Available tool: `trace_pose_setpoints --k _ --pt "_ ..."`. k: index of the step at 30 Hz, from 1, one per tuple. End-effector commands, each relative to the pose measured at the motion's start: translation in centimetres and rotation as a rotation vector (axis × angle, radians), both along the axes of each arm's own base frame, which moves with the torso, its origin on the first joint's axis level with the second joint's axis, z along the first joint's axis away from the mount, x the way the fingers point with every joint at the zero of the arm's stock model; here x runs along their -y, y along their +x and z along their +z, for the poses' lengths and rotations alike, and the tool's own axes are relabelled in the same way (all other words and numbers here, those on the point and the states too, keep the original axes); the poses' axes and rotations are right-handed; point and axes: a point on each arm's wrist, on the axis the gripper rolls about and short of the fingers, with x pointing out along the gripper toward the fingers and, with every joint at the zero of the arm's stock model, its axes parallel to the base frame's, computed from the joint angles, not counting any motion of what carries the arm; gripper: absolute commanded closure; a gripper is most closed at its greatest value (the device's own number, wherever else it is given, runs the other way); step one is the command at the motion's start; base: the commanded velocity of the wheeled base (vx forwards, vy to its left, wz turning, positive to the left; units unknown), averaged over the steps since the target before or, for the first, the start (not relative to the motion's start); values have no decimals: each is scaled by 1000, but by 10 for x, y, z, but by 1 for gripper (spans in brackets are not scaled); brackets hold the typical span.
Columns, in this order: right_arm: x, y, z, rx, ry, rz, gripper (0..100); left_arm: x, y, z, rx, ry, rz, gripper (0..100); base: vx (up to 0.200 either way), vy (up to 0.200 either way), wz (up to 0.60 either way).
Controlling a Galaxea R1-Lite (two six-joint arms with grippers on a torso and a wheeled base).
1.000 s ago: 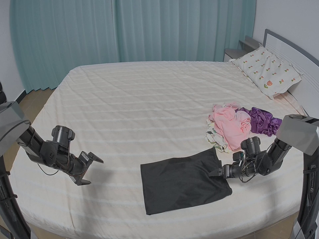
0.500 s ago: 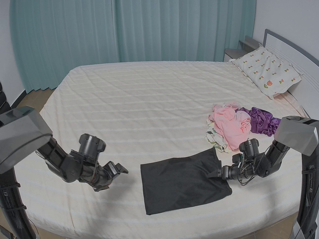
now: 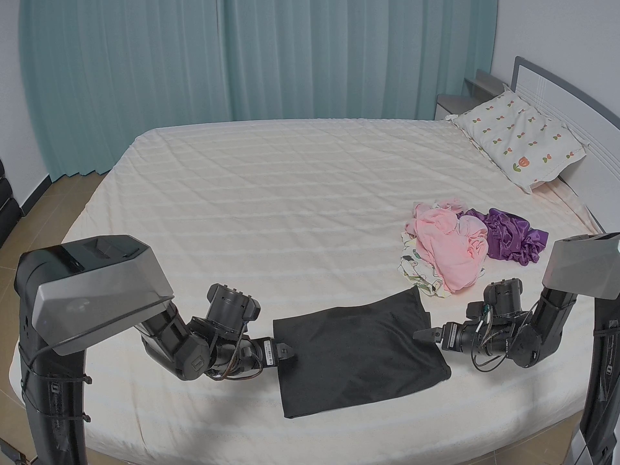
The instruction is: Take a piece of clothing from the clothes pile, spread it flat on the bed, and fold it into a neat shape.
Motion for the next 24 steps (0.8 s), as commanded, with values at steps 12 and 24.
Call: trace_pose_setpoints --k 12,24 --pt "-1 -7 -8 -31 -2 7 0 32 5 -21 -4 -41 -103 0 0 0 0" --pt "-1 -6 -7 -30 6 -1 0 41 3 -22 1 -44 -128 0 0 0 0"
